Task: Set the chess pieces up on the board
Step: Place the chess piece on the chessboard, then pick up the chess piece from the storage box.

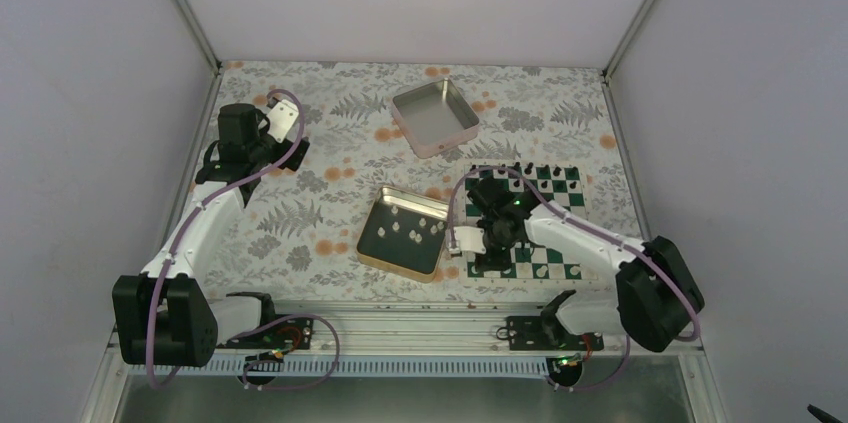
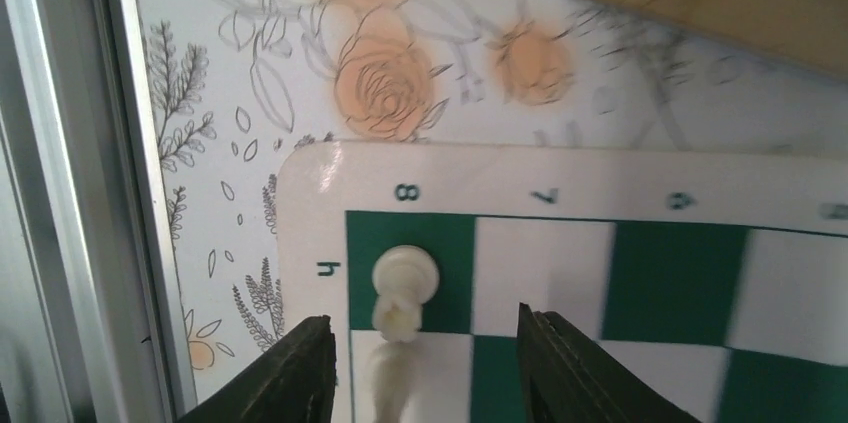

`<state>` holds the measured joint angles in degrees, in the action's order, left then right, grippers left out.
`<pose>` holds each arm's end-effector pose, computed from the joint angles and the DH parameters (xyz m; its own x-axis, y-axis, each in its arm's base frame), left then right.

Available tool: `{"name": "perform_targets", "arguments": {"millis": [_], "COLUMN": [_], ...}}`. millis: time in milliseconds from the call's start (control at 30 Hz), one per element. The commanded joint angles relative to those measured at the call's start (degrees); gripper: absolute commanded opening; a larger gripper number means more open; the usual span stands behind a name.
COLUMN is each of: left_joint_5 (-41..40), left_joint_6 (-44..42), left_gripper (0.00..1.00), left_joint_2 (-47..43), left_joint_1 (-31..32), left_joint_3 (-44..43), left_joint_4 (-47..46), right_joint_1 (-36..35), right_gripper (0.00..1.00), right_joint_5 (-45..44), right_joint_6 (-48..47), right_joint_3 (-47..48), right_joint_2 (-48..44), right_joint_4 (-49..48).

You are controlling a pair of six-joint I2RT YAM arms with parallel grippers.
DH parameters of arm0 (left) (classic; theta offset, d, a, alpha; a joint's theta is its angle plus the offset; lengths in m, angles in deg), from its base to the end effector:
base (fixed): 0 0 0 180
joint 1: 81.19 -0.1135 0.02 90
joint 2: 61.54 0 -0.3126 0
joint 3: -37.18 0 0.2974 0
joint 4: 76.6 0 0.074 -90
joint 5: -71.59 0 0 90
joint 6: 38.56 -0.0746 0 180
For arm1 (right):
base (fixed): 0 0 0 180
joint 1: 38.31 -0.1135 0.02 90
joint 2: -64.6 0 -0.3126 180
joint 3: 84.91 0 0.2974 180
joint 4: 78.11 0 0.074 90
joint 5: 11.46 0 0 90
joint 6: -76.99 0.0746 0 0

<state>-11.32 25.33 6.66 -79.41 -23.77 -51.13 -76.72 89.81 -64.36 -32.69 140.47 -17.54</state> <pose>0.3230 -0.0193 0.2862 -0.4259 0.4502 -0.7848 0.3587 0.8804 0.3104 0.1719 0.1549 0.1509 0.0010 -0.9767 -0.2148 -0.9990 -0.0104 0.0428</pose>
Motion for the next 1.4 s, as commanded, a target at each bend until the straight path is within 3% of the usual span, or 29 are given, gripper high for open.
{"name": "perform_targets", "arguments": {"millis": [0,133,300,600,933,1367], "left_joint_5": [0.51,0.72,1.25,1.72,2.36,2.50], "left_joint_6": [0.53,0.53,0.47,0.44,0.19,0.38], "left_gripper": [1.00,1.00,1.00,1.00,1.00,1.00], "left_joint_2": [0.09,0.24,-0.72,-0.94,-0.86,-2.06], "left_joint_1": [0.32,0.33,0.33,0.32,0.50,0.51], "left_joint_3": [-0.25,-0.49,0.07,0.55,1.31,2.25], "left_joint_4": [-0.79,-0.72,-0.80,-1.21,-1.63,-1.29], "right_joint_1": [0.53,0.09,-1.88,-8.83,-14.22,-16.37], "right_gripper": [0.48,0.45,0.42,0.35,0.35,0.36], "right_joint_5": [-0.08,1.62,1.56,3.62,4.73,2.43], "right_joint_6": [-0.39,-0.35,0.21,0.46,0.38,1.12], "right_joint_3": [6.50,15.32,26.33,35.77,40.26,41.00], "right_joint_2": [-3.94,-0.93,10.06,25.04,34.07,38.45], "right_joint_4": [2.23,2.51,0.34,-6.02,-8.66,-12.87]}}
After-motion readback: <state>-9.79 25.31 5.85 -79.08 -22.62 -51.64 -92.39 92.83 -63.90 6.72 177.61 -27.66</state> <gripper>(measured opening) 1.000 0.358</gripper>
